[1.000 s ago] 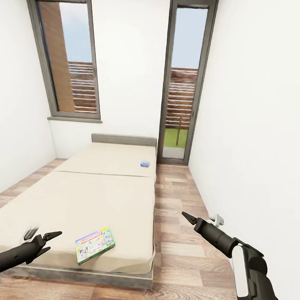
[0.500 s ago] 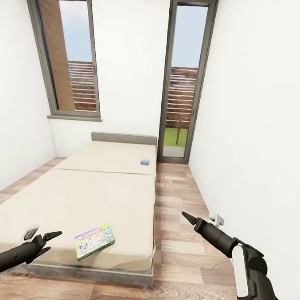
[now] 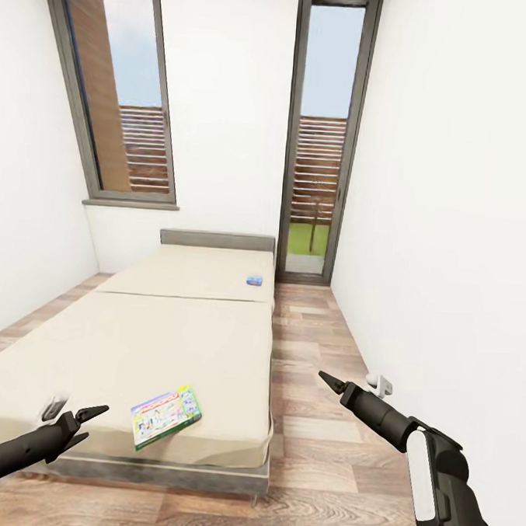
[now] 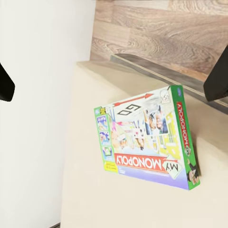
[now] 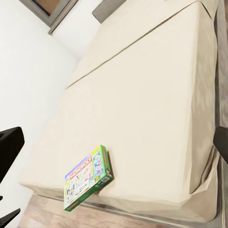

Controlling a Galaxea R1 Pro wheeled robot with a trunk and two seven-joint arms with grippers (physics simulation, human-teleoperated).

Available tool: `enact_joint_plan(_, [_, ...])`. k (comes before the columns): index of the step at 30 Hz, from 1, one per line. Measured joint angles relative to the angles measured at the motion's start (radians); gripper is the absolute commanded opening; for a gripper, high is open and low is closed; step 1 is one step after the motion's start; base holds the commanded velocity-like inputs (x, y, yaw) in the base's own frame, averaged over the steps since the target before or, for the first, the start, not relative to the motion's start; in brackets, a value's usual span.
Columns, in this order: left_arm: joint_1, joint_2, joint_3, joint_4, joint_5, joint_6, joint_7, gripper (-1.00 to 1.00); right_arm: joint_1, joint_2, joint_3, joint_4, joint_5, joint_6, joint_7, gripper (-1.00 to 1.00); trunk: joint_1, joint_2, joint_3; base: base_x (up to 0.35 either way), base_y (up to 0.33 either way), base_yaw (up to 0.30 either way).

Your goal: Put all the toys in the child's room - the three board games (two on the bed and one on the table), the two jigsaw puzzles on the table, and the tennis ball on the table - inside the toy box on the table in the child's room.

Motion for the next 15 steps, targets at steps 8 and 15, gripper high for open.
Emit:
enact_joint_plan(8, [0.000, -0.001, 0.000, 0.000, 0.000, -0.001, 0.000, 1.00, 0.000, 0.000, 0.000, 0.000, 0.000, -0.002, 0.001, 1.00, 0.031, -0.056, -0.025, 0.000, 0.000, 0.000])
enact_joint_plan(15, [0.000, -0.004, 0.000, 0.000, 0.000, -0.003, 0.000, 1.00, 0.000, 0.000, 0.001, -0.001, 0.002, -0.018, 0.002, 1.00, 0.058, -0.105, -0.047, 0.000, 0.000, 0.000])
